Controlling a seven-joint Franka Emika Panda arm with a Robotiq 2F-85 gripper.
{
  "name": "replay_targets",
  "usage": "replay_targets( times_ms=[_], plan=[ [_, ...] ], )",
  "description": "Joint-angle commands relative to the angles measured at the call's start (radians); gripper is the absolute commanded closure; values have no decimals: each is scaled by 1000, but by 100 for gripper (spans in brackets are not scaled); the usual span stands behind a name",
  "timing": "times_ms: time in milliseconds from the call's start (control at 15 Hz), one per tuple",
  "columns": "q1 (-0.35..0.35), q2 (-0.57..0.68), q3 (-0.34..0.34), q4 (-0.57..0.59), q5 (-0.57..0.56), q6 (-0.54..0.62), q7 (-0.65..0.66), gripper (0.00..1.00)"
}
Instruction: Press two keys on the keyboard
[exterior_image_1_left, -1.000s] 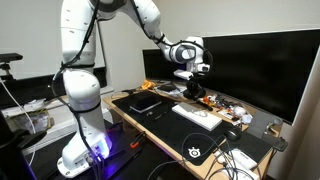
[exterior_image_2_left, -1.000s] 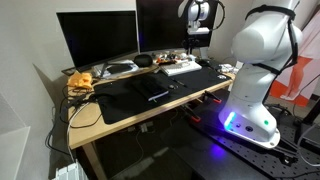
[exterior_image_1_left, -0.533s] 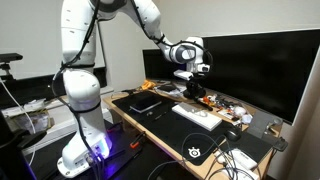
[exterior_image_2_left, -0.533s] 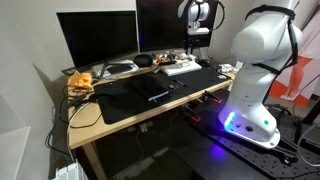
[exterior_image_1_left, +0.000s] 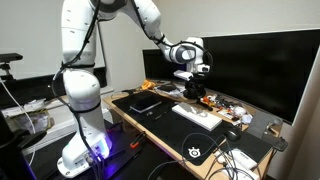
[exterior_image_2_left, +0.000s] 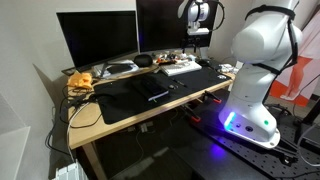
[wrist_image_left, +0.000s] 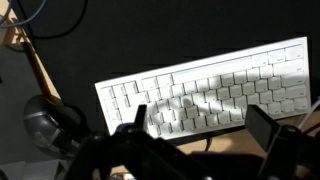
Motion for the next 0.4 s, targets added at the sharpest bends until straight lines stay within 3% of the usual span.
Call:
replay_targets(
  times_ms=[0, 333],
  plan=[
    [-2, -14, -1, -4, -9, 1, -15, 0],
    [0, 0, 0, 2, -2, -1, 1, 0]
  ],
)
